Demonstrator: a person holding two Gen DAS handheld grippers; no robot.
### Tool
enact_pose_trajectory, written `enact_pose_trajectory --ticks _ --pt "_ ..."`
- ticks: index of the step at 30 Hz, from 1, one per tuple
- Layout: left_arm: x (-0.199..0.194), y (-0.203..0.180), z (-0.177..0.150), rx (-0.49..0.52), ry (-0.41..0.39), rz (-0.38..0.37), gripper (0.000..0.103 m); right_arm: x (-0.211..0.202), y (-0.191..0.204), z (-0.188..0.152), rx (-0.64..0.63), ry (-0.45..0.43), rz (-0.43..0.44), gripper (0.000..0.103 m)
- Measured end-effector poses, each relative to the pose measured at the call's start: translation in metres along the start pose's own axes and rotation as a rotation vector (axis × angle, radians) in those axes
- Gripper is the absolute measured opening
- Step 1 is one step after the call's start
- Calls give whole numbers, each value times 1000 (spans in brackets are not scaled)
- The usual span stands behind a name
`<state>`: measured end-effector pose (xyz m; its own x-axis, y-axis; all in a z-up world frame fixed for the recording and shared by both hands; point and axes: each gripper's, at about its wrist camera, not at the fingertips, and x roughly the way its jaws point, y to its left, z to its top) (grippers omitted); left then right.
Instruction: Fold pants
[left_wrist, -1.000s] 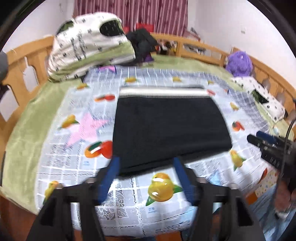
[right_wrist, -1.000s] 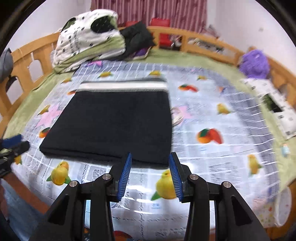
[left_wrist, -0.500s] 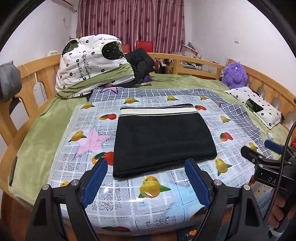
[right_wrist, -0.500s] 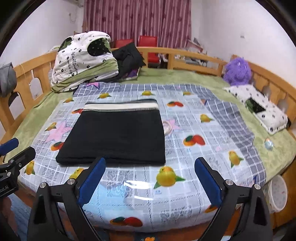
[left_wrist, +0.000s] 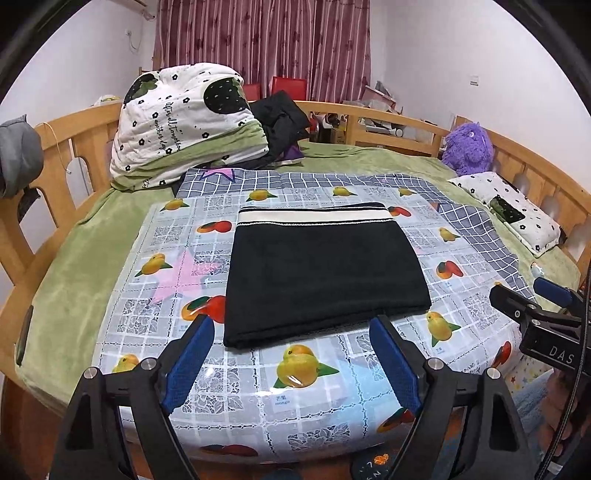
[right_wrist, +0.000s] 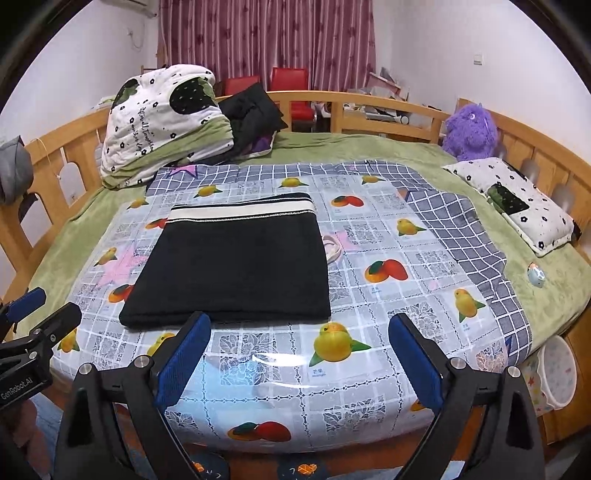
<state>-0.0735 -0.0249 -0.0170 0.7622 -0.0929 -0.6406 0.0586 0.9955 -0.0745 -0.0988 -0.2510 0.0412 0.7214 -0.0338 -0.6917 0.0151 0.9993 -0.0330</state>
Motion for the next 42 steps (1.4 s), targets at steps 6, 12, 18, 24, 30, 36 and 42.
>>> enact_pose_trajectory --ticks 6,12,18,24,30,36,42 --pt "0 1 -1 -3 -3 3 85 0 -3 1 3 6 6 96" --pt "1 6 -2 -13 0 7 85 0 -5 2 4 -2 5 96" --pt "3 8 -3 -10 4 22 86 -2 -5 1 4 -9 8 96" --pt "2 11 -5 -13 4 32 86 -3 -3 0 -9 -17 4 96" --pt "2 14 -5 -17 4 45 86 -3 -4 0 -7 -18 9 96" --pt "2 15 -6 -20 4 51 86 -3 -5 0 -4 -15 11 96" --pt "2 16 -6 -23 1 53 86 -4 -6 0 -3 -15 12 96"
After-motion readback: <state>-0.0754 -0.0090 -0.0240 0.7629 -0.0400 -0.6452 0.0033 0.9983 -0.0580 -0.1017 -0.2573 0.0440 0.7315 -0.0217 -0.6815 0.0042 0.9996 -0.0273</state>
